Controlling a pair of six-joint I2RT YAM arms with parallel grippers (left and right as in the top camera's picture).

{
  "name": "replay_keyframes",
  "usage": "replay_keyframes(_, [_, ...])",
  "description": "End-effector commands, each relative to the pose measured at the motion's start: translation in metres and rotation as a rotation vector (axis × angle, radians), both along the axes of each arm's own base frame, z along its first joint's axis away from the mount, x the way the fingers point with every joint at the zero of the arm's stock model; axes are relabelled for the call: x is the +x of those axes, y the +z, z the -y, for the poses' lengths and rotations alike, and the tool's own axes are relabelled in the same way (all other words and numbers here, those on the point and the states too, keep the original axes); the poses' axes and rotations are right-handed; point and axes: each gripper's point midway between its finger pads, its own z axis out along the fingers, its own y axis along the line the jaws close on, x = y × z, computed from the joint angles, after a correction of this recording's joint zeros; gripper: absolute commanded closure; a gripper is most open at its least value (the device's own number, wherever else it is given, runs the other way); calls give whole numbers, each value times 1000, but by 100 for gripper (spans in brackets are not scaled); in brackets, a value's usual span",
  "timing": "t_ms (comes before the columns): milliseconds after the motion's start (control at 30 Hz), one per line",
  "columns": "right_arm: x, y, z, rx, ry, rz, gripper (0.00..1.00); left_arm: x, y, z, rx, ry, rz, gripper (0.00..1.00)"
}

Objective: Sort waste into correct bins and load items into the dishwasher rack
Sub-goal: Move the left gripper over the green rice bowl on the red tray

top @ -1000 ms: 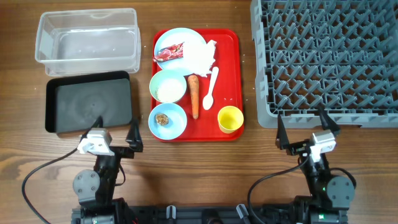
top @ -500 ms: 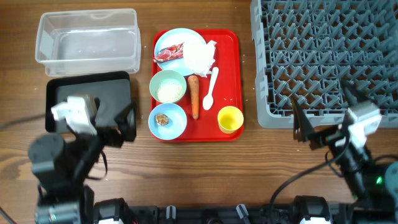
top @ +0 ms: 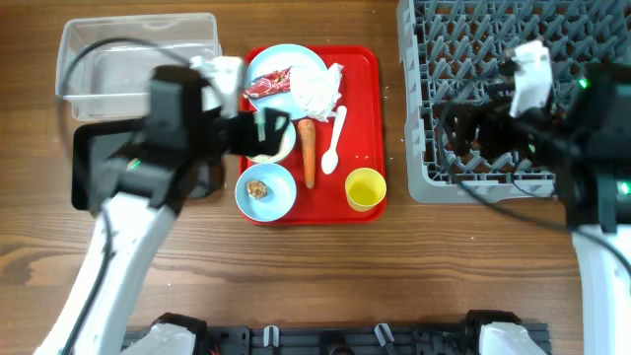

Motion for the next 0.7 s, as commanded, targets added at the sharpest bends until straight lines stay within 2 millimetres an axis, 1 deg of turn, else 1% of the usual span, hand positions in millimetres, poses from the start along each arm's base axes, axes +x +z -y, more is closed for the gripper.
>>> replay_keyframes(0, [11, -12, -5, 78, -25, -95, 0, 16, -22, 24, 40, -29, -19, 0])
replay_keyframes(67, [18, -21, -6, 109, -43, -140, 0, 16, -37, 34, 49, -55, -56, 0])
replay_keyframes(100, [22, -23, -8, 121, -29, -144, 0, 15, -47, 40, 50, -74, -84, 0])
replay_keyframes(133, [26, -25, -8, 122, -26, -143, 0, 15, -52, 44, 53, -83, -97, 0])
replay_keyframes(200, [32, -27, -7, 114, -29, -134, 0, 18, -60, 48, 57, -89, -106, 0])
replay_keyframes(267, [41, -30, -4, 105, -41, -119, 0, 25, -64, 50, 55, -89, -97, 0])
replay_keyframes(367, [50, -33, -4, 104, -41, -114, 1, 33, -70, 49, 69, -72, -88, 0])
replay_keyframes(400, [51, -36, -4, 104, -41, -120, 2, 35, -75, 50, 75, -69, -96, 0])
replay_keyframes(433, [53, -39, -3, 105, -42, -127, 3, 37, -82, 47, 92, -58, -106, 7])
replay_keyframes(467, [54, -42, -3, 105, -42, -135, 4, 39, -90, 43, 116, -38, -119, 15])
replay_keyframes(533, [57, -48, -3, 106, -43, -151, 5, 46, -109, 33, 163, 35, -156, 24])
replay_keyframes(567, [58, -51, -3, 109, -46, -163, 6, 50, -123, 25, 192, 99, -184, 33])
replay_keyframes(600, [58, -54, -3, 112, -49, -174, 7, 53, -136, 17, 222, 154, -209, 40])
replay_keyframes(667, [60, -58, -3, 121, -63, -196, 7, 56, -152, 9, 251, 211, -240, 48])
